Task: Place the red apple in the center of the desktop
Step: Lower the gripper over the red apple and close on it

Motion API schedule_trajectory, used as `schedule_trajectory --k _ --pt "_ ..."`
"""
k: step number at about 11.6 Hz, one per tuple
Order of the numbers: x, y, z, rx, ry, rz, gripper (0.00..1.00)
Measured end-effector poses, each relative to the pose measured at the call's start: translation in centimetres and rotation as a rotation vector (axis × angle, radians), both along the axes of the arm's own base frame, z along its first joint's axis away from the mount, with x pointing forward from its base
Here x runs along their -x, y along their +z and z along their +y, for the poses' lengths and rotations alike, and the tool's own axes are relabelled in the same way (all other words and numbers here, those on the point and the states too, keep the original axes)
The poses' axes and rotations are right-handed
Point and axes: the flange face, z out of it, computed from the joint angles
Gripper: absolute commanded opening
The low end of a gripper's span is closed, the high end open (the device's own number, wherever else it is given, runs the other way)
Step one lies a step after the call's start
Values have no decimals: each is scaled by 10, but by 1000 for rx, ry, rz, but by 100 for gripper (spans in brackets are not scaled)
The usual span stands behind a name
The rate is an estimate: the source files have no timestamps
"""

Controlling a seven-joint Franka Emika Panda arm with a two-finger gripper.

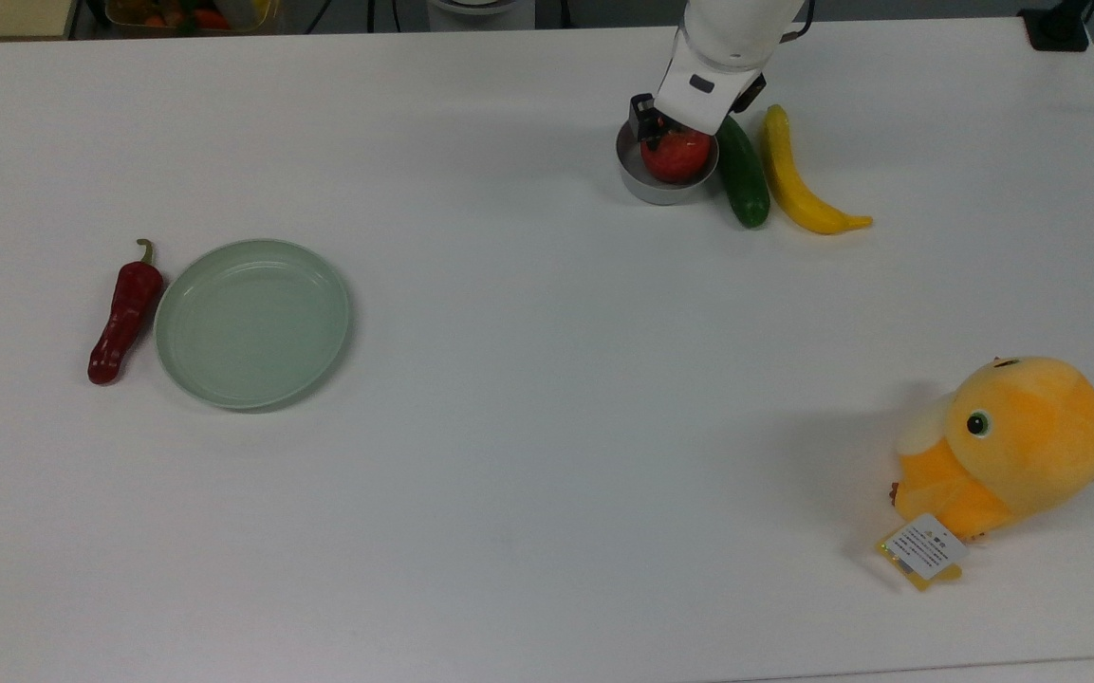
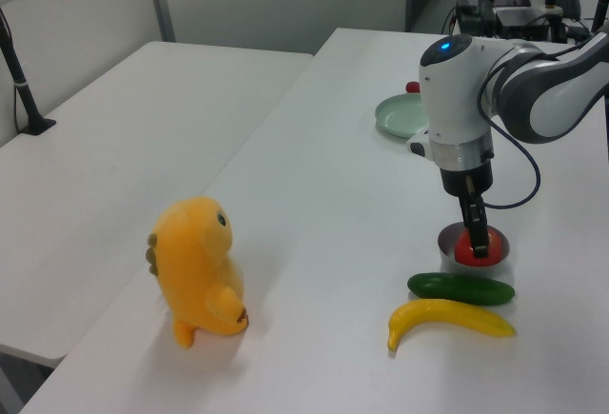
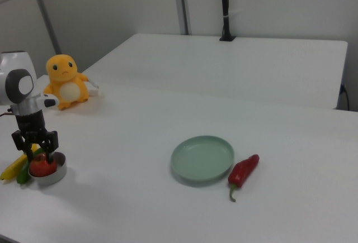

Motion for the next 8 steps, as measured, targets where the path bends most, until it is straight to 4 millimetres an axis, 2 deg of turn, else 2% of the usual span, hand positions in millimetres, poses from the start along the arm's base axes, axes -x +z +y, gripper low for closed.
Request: schedule_trajectory --k 4,6,8 --pt "0 20 -1 -4 -7 -33 20" --pt "-2 39 -5 -13 -16 -67 20" --pt "-11 59 -17 -25 -46 -106 20"
